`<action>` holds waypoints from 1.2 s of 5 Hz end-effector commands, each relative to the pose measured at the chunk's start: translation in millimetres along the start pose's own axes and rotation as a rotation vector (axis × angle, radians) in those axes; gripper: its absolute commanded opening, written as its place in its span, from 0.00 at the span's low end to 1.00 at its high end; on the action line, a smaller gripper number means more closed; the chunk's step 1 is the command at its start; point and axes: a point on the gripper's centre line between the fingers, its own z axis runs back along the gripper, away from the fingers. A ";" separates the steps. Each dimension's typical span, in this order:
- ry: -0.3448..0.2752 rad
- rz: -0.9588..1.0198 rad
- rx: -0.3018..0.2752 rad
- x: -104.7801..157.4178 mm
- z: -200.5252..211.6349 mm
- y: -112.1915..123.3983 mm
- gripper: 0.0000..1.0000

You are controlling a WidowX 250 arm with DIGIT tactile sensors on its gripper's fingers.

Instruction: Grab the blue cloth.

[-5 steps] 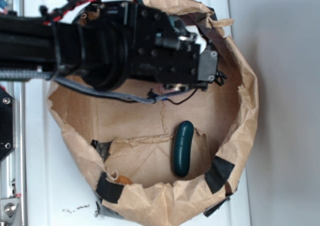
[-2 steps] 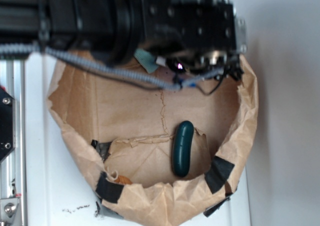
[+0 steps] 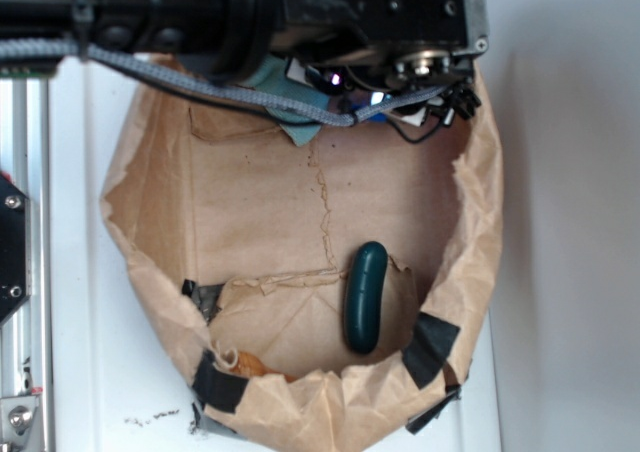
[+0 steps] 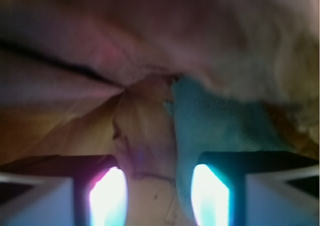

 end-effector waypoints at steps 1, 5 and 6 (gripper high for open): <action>-0.131 0.101 0.071 7.3 -20.1 14.3 1.00; -0.071 -0.044 0.066 2.4 13.9 23.7 1.00; -0.037 -0.060 0.068 4.2 21.5 34.8 1.00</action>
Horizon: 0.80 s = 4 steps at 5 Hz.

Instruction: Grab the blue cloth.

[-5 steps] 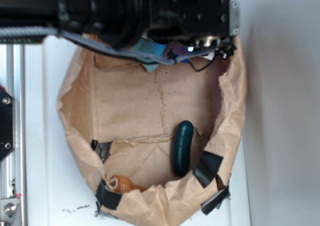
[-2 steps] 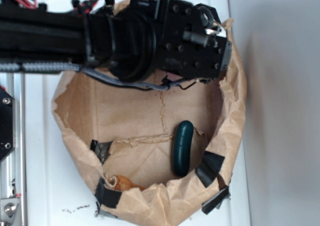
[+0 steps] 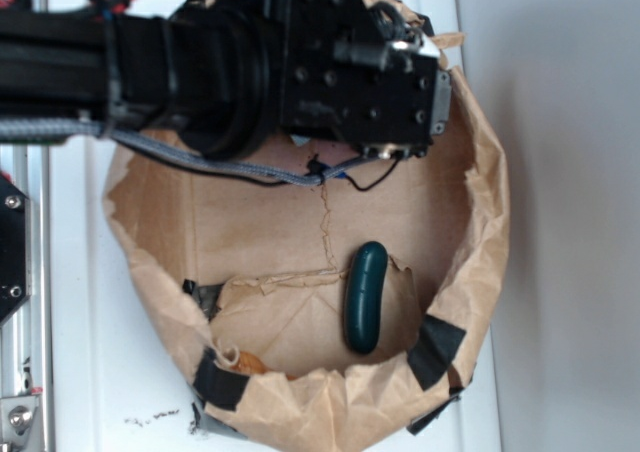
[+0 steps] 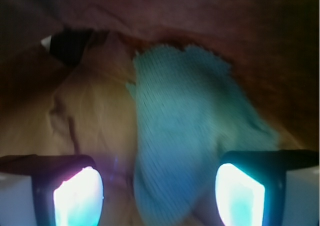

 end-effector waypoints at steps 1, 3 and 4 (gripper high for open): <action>-0.006 0.027 -0.086 22.8 21.8 28.7 1.00; -0.010 0.084 -0.053 21.0 -5.9 16.9 1.00; -0.021 0.107 -0.082 13.6 -24.6 12.1 1.00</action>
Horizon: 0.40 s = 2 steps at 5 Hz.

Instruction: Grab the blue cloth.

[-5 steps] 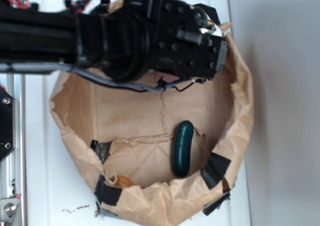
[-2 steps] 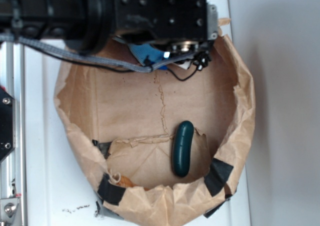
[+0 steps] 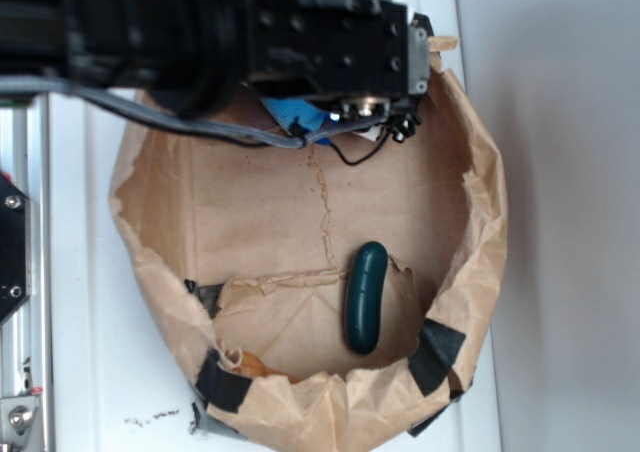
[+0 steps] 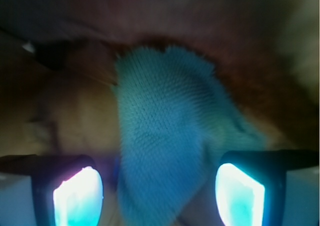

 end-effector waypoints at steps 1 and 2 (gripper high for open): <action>-0.056 0.053 -0.070 -1.6 -14.0 -6.2 1.00; -0.077 0.071 -0.068 -5.8 -19.2 -14.0 1.00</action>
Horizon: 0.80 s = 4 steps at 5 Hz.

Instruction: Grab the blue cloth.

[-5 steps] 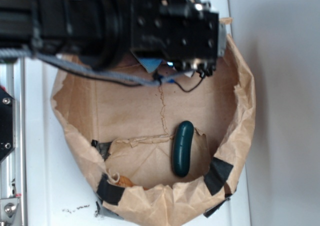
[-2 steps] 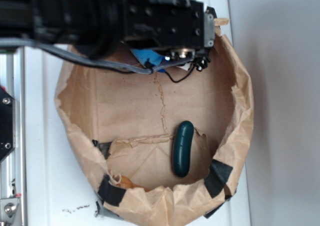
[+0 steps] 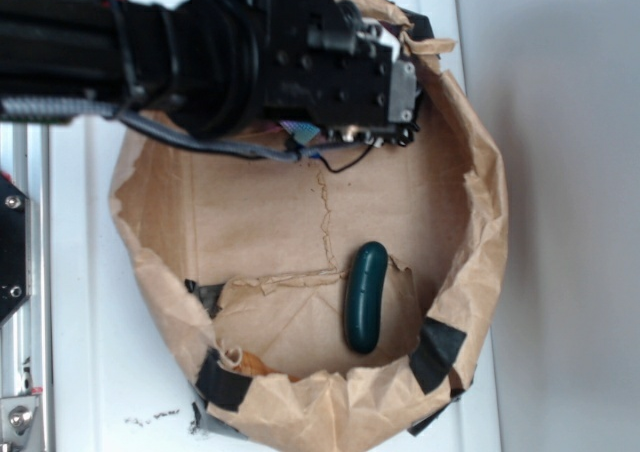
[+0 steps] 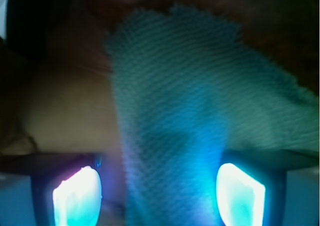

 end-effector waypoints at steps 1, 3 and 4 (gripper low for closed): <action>-0.030 0.012 -0.021 1.6 1.4 -2.3 0.68; -0.015 0.006 -0.033 2.5 5.4 0.3 0.00; -0.012 0.007 -0.034 2.3 6.8 -0.1 0.00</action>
